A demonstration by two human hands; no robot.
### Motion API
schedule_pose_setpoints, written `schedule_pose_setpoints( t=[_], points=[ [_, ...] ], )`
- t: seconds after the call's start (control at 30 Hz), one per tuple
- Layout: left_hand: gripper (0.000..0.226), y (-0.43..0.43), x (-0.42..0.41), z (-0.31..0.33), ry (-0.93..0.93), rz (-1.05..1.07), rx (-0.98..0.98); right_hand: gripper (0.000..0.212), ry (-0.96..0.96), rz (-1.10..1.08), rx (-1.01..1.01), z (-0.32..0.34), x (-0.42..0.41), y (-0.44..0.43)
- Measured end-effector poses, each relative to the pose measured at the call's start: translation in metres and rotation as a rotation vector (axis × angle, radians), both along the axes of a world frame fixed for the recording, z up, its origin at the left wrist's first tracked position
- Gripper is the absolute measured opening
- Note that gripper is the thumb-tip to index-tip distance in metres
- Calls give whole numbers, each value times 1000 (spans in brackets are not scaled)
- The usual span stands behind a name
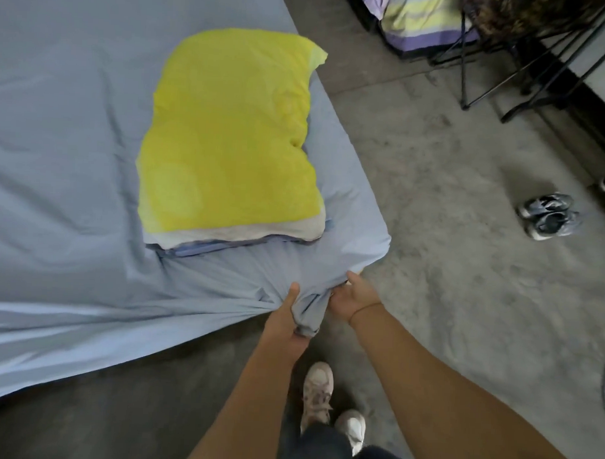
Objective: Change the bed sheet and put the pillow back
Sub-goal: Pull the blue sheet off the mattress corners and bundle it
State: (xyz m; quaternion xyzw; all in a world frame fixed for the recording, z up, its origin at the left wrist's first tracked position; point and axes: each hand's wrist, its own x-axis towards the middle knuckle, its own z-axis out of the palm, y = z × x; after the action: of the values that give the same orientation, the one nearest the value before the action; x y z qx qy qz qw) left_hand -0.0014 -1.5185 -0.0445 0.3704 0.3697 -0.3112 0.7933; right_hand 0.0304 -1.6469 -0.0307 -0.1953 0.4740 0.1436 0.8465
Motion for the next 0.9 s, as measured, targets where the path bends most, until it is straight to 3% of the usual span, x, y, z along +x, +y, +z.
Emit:
schedule_pose_setpoints(
  t=[0.17, 0.23, 0.4, 0.67, 0.9],
  points=[
    [78, 9, -5, -6, 62, -52, -231, 48, 37, -2, -99, -8, 11, -1],
    [77, 11, -10, -13, 36, -24, -234, 50, 0, 39, -121, -13, 8, -5],
    [49, -4, -9, 1, 10, 113, -42, 41, -201, 105, -178, -17, -3, -31],
    [51, -98, 3, 21, -141, 155, -75, 88, -414, 331, -324, -3, -30, -63],
    [48, -135, 5, 1, -67, 312, 206, 63, -354, 561, -228, -5, -54, -116]
  ],
)
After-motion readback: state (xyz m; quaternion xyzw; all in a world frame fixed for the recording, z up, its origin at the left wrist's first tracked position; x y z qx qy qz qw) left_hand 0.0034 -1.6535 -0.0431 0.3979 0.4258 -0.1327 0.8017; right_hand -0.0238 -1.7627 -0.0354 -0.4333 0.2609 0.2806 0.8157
